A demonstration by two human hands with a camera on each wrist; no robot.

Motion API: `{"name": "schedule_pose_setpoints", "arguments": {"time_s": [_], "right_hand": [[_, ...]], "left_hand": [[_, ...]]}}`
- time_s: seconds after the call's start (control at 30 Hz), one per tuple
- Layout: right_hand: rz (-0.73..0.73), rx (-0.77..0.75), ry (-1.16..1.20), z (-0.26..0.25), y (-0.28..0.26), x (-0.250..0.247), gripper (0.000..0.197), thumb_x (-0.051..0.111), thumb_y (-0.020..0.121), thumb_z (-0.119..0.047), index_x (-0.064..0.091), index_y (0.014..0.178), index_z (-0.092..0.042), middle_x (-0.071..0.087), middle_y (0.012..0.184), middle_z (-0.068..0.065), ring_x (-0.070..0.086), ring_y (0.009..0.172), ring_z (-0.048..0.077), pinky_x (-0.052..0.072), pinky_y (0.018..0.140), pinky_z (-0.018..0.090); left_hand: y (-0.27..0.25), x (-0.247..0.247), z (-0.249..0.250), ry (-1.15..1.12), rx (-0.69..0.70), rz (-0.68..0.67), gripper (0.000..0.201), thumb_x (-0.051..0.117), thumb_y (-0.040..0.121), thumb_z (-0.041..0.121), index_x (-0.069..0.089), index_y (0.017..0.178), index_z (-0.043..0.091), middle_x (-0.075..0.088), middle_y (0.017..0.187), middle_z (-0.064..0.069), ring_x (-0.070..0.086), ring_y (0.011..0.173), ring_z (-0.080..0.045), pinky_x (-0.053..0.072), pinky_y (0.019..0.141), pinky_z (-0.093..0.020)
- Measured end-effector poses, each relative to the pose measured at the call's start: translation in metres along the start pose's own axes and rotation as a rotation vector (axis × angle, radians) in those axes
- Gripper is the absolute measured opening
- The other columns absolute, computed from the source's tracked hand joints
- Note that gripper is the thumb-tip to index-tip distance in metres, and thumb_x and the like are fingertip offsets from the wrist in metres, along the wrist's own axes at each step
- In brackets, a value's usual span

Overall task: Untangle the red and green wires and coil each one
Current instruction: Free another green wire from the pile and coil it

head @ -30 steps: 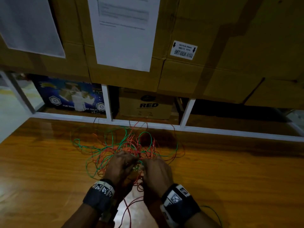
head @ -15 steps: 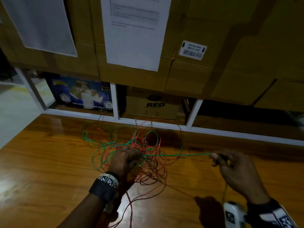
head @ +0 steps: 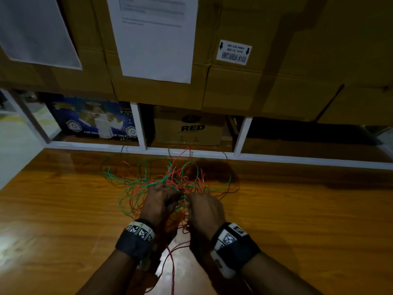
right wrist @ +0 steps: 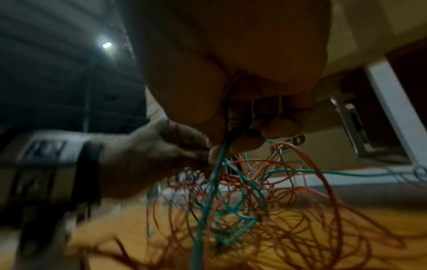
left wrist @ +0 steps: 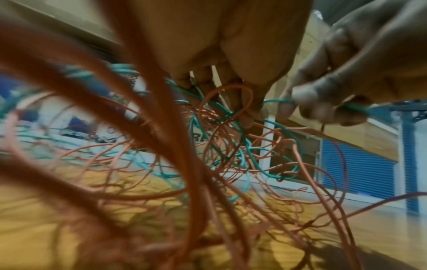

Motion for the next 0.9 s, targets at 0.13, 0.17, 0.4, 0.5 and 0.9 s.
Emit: {"name": "schedule_pose_setpoints", "arguments": {"time_s": [0.13,0.17,0.4,0.5,0.9], "right_hand": [[0.057,0.035,0.142,0.015,-0.007,-0.036,0.013,0.057,0.095,-0.032,0.068,0.094,-0.025,0.072,0.091,-0.003,0.067,0.085,0.02,0.051,0.066,0.031],[0.076,0.024,0.156,0.02,-0.015,-0.054,0.012,0.058,0.096,-0.032,0.069,0.093,-0.027,0.071,0.088,-0.007,0.065,0.081,0.015,0.049,0.063,0.029],[0.283,0.058,0.223,0.098,-0.079,-0.173,0.014,0.065,0.097,-0.019,0.075,0.098,-0.029,0.067,0.077,-0.016,0.059,0.056,0.006,0.045,0.05,0.027],[0.42,0.175,0.174,0.146,-0.094,-0.194,0.013,0.065,0.097,-0.015,0.074,0.091,-0.021,0.066,0.071,-0.009,0.054,0.048,0.01,0.038,0.048,0.026],[0.109,-0.025,0.083,0.042,-0.035,-0.066,0.061,0.053,0.098,-0.057,0.04,0.152,-0.032,0.046,0.153,-0.009,0.035,0.14,0.019,0.033,0.113,0.037]], "left_hand": [[-0.004,-0.012,0.006,0.048,-0.002,0.054,0.024,0.064,0.082,0.037,0.082,0.09,0.023,0.074,0.083,0.005,0.064,0.08,-0.018,0.047,0.073,-0.028],[-0.005,-0.014,0.002,0.07,0.0,0.069,0.022,0.065,0.081,0.037,0.081,0.088,0.023,0.073,0.083,0.005,0.064,0.08,-0.019,0.046,0.074,-0.029],[-0.01,-0.029,-0.036,0.218,-0.077,0.11,0.026,0.064,0.085,0.048,0.081,0.091,0.029,0.074,0.085,0.008,0.063,0.087,-0.022,0.046,0.082,-0.043],[-0.004,-0.031,-0.042,0.287,-0.141,0.113,0.028,0.06,0.08,0.05,0.08,0.09,0.034,0.074,0.086,0.009,0.063,0.093,-0.021,0.032,0.088,-0.04],[-0.002,-0.03,-0.001,0.343,-0.123,0.117,0.035,0.053,0.087,0.053,0.081,0.09,0.032,0.076,0.087,0.01,0.063,0.096,-0.026,0.028,0.088,-0.045]]}}
Point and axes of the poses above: each hand's wrist, its own y-axis towards the middle knuckle, its own x-axis out of the palm, z = x × y, the point moved 9 cm from there along y, towards the middle knuckle
